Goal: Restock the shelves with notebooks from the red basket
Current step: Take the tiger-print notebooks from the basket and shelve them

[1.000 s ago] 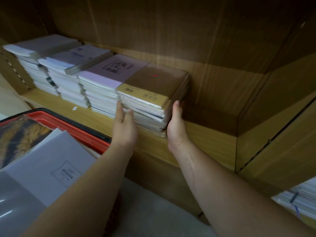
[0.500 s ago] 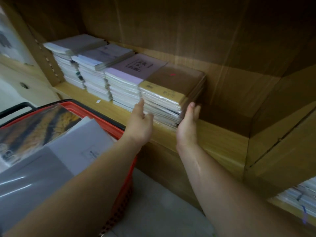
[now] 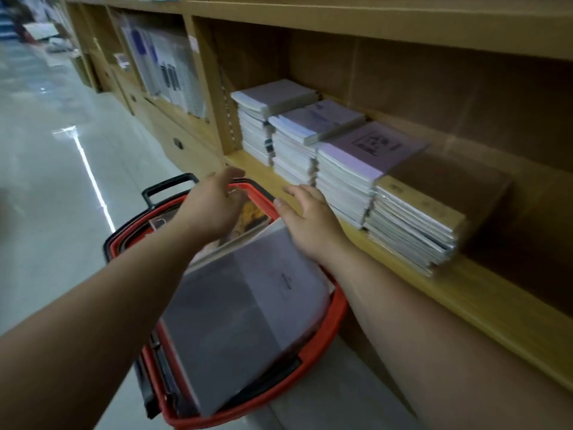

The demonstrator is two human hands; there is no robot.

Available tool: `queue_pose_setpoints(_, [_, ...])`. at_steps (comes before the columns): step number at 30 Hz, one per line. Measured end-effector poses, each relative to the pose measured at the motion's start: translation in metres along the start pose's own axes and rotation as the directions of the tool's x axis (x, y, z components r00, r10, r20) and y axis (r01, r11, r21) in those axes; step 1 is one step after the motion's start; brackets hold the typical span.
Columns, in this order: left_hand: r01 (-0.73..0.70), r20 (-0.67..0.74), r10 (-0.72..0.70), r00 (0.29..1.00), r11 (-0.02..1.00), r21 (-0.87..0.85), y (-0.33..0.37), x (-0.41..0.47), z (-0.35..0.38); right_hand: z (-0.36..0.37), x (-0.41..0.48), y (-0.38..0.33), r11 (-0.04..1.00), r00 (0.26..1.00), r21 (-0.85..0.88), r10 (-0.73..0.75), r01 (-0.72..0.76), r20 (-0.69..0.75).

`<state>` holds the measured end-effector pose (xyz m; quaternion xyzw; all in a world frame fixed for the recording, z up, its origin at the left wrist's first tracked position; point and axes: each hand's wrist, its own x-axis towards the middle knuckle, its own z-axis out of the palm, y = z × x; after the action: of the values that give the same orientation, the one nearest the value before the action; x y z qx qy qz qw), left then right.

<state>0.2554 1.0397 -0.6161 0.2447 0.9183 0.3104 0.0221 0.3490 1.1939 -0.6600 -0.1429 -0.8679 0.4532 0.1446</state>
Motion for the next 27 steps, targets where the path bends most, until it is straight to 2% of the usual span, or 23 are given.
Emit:
queue_pose_setpoints(5, [0.217, 0.036, -0.222, 0.974, 0.97, 0.105, -0.075, 0.014, -0.027, 0.028, 0.049, -0.01, 0.995, 0.976, -0.098, 0.037, -0.016, 0.213])
queue_pose_setpoints(9, [0.351, 0.053, -0.357, 0.933, 0.931, 0.095, -0.127, 0.025, -0.016, 0.055, 0.093, -0.01, 0.976, 0.932, -0.215, 0.088, -0.011, 0.351])
queue_pose_setpoints(13, [0.523, 0.125, -0.51, 0.851, 0.846, -0.104, -0.15, 0.029, -0.008, 0.075, 0.118, -0.01, 0.961, 0.899, -0.216, 0.242, -0.172, 0.364])
queue_pose_setpoints(17, [0.606, 0.237, -0.558, 0.795, 0.716, -0.346, -0.153, 0.019, -0.008, 0.084, 0.127, -0.022, 0.91, 0.832, -0.242, 0.409, -0.338, 0.374])
queue_pose_setpoints(20, [0.608, 0.284, -0.545, 0.789, 0.626, -0.487, -0.147, 0.007, 0.001, 0.09, 0.13, -0.025, 0.852, 0.772, -0.353, 0.509, -0.388, 0.381])
queue_pose_setpoints(23, [0.595, 0.258, -0.556, 0.79, 0.594, -0.541, -0.142, 0.003, 0.015, 0.099, 0.136, -0.019, 0.799, 0.74, -0.436, 0.574, -0.414, 0.35])
queue_pose_setpoints(27, [0.601, 0.266, -0.591, 0.762, 0.491, -0.631, -0.144, 0.009, 0.02, 0.099, 0.153, -0.007, 0.791, 0.703, -0.398, 0.603, -0.465, 0.377])
